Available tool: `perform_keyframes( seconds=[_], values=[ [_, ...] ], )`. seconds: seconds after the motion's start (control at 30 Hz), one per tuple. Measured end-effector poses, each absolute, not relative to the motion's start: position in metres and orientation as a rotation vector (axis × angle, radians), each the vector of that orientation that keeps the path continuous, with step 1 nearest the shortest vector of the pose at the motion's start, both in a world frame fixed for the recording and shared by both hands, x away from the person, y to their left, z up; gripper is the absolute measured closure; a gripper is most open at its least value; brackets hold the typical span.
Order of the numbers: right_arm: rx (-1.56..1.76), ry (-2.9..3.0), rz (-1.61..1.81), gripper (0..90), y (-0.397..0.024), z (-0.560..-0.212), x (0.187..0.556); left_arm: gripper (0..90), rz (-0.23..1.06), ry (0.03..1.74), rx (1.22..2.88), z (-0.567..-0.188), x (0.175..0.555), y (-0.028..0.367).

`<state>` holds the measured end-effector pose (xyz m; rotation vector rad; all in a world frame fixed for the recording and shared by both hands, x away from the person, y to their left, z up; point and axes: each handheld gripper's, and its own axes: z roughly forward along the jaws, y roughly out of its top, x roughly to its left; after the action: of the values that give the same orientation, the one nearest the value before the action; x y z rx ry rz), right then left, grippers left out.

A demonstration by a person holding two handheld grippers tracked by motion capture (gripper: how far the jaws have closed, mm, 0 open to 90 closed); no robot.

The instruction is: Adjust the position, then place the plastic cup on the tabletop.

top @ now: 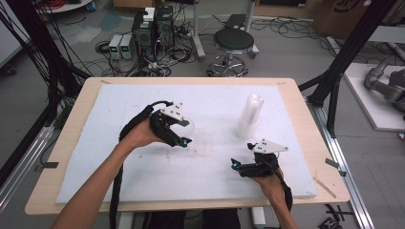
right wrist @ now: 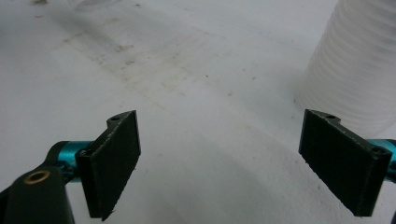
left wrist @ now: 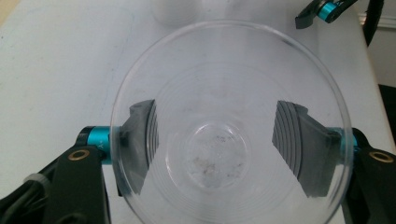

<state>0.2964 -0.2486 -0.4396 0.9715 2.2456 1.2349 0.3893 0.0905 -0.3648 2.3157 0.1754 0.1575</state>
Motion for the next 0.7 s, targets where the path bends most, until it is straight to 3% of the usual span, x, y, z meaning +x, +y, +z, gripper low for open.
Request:
perform_keyframes(
  seconds=[0.7],
  values=[
    [1.04, 2.253, 1.242, 12.6, -0.253, -0.455, 0.305, 31.0, 0.195, 0.188, 2.374, -0.371, 0.393, 0.087]
  ],
)
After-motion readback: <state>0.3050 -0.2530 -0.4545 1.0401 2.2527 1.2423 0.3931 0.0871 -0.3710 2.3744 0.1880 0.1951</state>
